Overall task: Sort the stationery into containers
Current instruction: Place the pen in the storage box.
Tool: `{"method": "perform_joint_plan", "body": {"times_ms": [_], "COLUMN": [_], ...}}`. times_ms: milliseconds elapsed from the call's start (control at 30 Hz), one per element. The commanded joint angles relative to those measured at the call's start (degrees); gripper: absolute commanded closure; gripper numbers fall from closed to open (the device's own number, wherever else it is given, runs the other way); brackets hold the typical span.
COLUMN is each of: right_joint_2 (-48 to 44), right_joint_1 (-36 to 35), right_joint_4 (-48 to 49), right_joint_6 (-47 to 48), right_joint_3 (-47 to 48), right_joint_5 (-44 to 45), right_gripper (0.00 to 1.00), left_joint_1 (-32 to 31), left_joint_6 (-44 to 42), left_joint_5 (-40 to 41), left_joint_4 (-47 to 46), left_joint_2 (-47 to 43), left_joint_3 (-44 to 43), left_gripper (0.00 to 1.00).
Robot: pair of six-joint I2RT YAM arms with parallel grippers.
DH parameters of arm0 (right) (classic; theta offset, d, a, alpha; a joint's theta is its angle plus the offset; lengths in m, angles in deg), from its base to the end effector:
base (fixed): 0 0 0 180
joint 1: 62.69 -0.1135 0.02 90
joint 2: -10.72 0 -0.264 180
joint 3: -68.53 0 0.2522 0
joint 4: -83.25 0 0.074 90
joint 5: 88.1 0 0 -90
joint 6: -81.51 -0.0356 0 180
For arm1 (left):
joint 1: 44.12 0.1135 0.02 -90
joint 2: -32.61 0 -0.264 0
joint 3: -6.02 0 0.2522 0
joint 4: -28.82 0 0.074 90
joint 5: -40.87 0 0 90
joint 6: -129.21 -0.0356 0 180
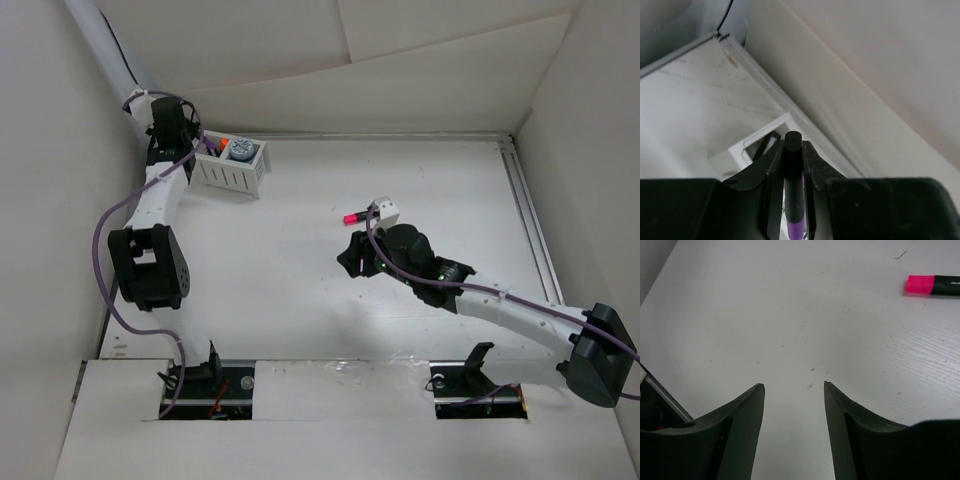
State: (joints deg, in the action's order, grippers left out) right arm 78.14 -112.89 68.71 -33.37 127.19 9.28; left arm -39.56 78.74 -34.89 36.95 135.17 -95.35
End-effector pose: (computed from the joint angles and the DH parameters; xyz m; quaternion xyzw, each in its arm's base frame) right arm 0.1752 0.2032 0.2756 -0.1482 0.8211 0.2916 0.4678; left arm 0.4346 0.0434 0.3484 -0.3582 0.6709 -0.1029 0.6410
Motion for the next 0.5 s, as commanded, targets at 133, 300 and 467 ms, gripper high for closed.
{"method": "perform_joint_plan", "body": {"times_ms": [133, 300, 467], "right_joint_2": [-0.53, 0.17, 1.22], "right_joint_1": [0.36, 0.36, 0.36], "right_joint_4": [3.32, 3.32, 3.85], "right_joint_6": [-0.08, -0.08, -0.08], "right_joint_3": [-0.26, -0.26, -0.26], "right_joint_5": [-0.87, -0.87, -0.35], "right_gripper": [0.43, 0.43, 0.43], "left_joint_1": [-0.25, -0.25, -1.66], "left_joint_6": [-4.90, -7.01, -10.61], "left_joint_5": [8.70, 12.74, 14.15], "left_joint_4": [6.59, 7.74, 4.84], "left_joint_2": [7.03, 11.61, 13.44], "left_joint_3": [-15.73, -21.28, -22.51], "left_gripper": [0.95, 0.95, 0.92]}}
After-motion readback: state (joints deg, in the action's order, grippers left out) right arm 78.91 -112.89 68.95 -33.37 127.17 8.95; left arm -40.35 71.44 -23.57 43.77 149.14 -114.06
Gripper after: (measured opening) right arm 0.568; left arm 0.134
